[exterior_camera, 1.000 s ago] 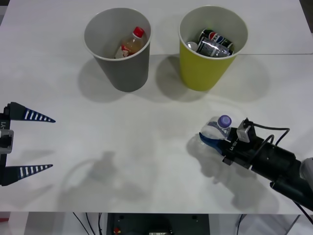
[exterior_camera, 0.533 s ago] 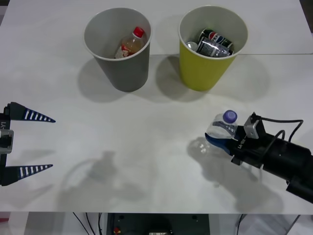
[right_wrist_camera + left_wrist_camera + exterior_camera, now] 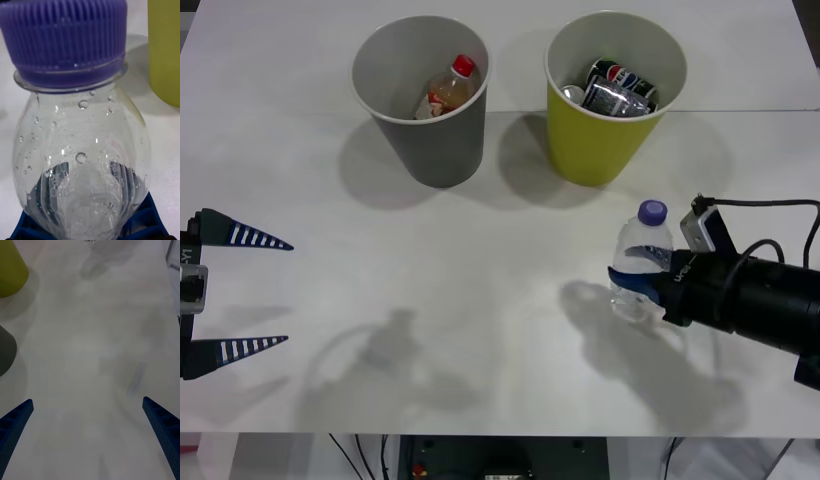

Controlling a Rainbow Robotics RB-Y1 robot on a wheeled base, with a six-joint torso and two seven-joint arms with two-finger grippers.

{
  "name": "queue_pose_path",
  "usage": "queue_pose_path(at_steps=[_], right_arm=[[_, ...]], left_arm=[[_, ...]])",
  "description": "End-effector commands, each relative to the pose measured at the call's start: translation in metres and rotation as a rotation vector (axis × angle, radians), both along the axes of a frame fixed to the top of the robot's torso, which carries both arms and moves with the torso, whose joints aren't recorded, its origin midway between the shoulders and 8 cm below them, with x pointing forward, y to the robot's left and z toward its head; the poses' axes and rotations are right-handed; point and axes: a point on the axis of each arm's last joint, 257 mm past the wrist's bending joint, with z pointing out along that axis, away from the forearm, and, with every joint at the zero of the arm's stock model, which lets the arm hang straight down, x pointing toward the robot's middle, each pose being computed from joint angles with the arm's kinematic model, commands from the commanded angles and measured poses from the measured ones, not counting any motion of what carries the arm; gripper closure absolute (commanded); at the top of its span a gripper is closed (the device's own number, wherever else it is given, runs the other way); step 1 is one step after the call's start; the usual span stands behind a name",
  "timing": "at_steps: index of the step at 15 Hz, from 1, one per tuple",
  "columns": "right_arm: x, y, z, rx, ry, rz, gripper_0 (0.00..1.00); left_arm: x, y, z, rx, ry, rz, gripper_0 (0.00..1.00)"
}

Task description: Put the can into the green bin and the plastic bottle into the gray bin

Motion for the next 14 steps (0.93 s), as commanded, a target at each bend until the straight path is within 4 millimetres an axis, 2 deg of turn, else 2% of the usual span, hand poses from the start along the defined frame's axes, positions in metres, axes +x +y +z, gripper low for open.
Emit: queue_pose_path(at_steps=[1, 5, 9, 14], right_arm=[[-0.009, 0.011, 0.017, -0.021, 0.066, -0.019, 1.0], [-0.022, 0.026, 0.046, -0.053, 0.144, 0.01, 1.0], [-0.021, 0.029, 0.071, -0.149, 0.13, 0.067, 1.0], [-0.02, 0.038, 0.12, -0.266, 0.062, 0.177, 1.0]], left_arm=[[0.0, 0.0, 0.0, 0.0, 0.0, 0.0, 0.0], [0.0, 0.0, 0.0, 0.0, 0.0, 0.0, 0.0], [0.0, 0.0, 0.0, 0.0, 0.0, 0.0, 0.0], [0.0, 0.0, 0.0, 0.0, 0.0, 0.0, 0.0]])
